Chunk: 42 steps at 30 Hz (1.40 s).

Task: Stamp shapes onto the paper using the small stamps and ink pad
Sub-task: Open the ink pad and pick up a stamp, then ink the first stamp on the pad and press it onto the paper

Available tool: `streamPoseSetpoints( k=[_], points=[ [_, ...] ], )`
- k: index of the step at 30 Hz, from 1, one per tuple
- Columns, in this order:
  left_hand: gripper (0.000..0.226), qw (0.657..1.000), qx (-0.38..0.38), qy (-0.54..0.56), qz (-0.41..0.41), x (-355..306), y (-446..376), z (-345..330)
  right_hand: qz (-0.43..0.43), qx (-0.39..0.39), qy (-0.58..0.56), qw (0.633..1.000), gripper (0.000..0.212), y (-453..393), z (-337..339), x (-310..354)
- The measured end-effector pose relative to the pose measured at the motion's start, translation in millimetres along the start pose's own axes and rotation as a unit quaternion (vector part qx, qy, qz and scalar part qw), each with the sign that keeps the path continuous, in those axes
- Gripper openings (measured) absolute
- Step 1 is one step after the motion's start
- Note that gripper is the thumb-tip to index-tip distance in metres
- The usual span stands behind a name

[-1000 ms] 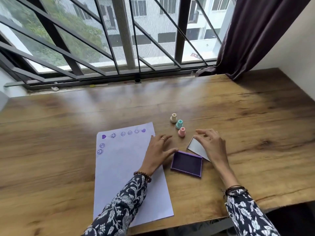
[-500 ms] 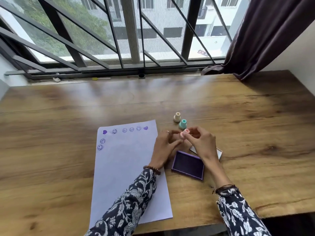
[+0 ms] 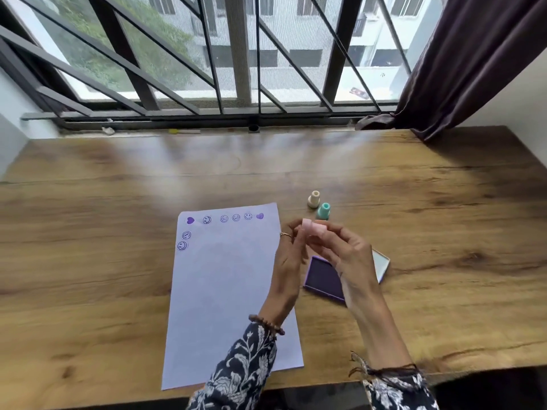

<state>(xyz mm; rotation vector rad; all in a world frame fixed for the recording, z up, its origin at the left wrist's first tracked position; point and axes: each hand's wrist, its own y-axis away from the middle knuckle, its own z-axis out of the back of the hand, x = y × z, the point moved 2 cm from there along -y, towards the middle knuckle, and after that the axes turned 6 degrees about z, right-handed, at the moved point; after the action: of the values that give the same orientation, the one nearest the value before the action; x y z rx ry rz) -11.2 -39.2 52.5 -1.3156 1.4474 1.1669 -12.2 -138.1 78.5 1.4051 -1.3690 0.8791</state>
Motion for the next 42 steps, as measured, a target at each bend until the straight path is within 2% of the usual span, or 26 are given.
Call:
streamPoseSetpoints(
  k=[3, 6, 11, 13, 17, 21, 25, 28, 31, 33, 36, 37, 40, 42],
  points=[
    [0.014, 0.998, 0.011, -0.048, -0.046, -9.5, 6.3, 4.0, -0.048, 0.029, -0.065, 0.996, 0.031, 5.2, 0.5, -1.8],
    [0.017, 0.996, 0.02, -0.049, -0.066, -17.3, 9.9, 6.0, -0.083, 0.047, -0.148, 0.984, 0.036, 7.1, -0.1, -2.4],
    [0.021, 0.992, 0.021, -0.069, -0.105, -30.0, 15.0, 3.6, -0.113, 0.06, -0.278, 0.952, 0.024, 9.4, -3.0, -6.9],
    [0.021, 0.994, 0.024, -0.041, -0.096, -31.7, 16.3, 2.0, -0.128, 0.061, -0.321, 0.936, 0.027, 11.9, -5.8, -9.0],
    [0.021, 0.996, 0.054, 0.015, -0.071, -33.4, 16.4, 1.3, -0.155, 0.04, -0.377, 0.912, 0.055, 16.6, -6.8, -14.6],
    [0.025, 0.998, 0.016, -0.016, -0.056, -30.1, 8.4, 14.1, -0.174, 0.02, -0.392, 0.903, 0.058, 19.3, 0.3, -16.4],
    [0.027, 0.995, -0.01, -0.096, -0.022, -17.0, -1.8, 29.3, -0.183, 0.019, -0.426, 0.886, 0.067, 23.7, 12.4, -16.2],
    [0.028, 0.975, -0.031, -0.215, -0.038, -5.5, -12.5, 32.7, -0.183, 0.016, -0.444, 0.877, 0.064, 27.7, 20.4, -16.8],
    [0.031, 0.926, -0.035, -0.37, -0.063, 6.9, -28.4, 30.2, -0.184, -0.012, -0.436, 0.881, 0.037, 30.4, 28.3, -19.4],
    [0.032, 0.894, -0.021, -0.441, -0.081, 14.3, -37.3, 27.1, -0.18, -0.026, -0.42, 0.889, 0.036, 31.5, 32.5, -21.1],
    [0.031, 0.866, -0.018, -0.49, -0.096, 23.6, -46.2, 25.1, -0.172, -0.055, -0.401, 0.898, 0.062, 34.6, 39.7, -26.3],
    [0.03, 0.863, -0.019, -0.495, -0.095, 26.1, -47.8, 24.8, -0.17, -0.071, -0.389, 0.903, 0.059, 35.5, 43.0, -29.2],
    [0.029, 0.863, -0.019, -0.497, -0.087, 32.7, -50.4, 24.2, -0.161, -0.114, -0.37, 0.908, 0.023, 39.0, 50.5, -37.1],
    [0.028, 0.86, -0.017, -0.502, -0.086, 36.7, -50.9, 23.9, -0.161, -0.119, -0.363, 0.91, 0.027, 41.2, 52.9, -40.6]
  ],
)
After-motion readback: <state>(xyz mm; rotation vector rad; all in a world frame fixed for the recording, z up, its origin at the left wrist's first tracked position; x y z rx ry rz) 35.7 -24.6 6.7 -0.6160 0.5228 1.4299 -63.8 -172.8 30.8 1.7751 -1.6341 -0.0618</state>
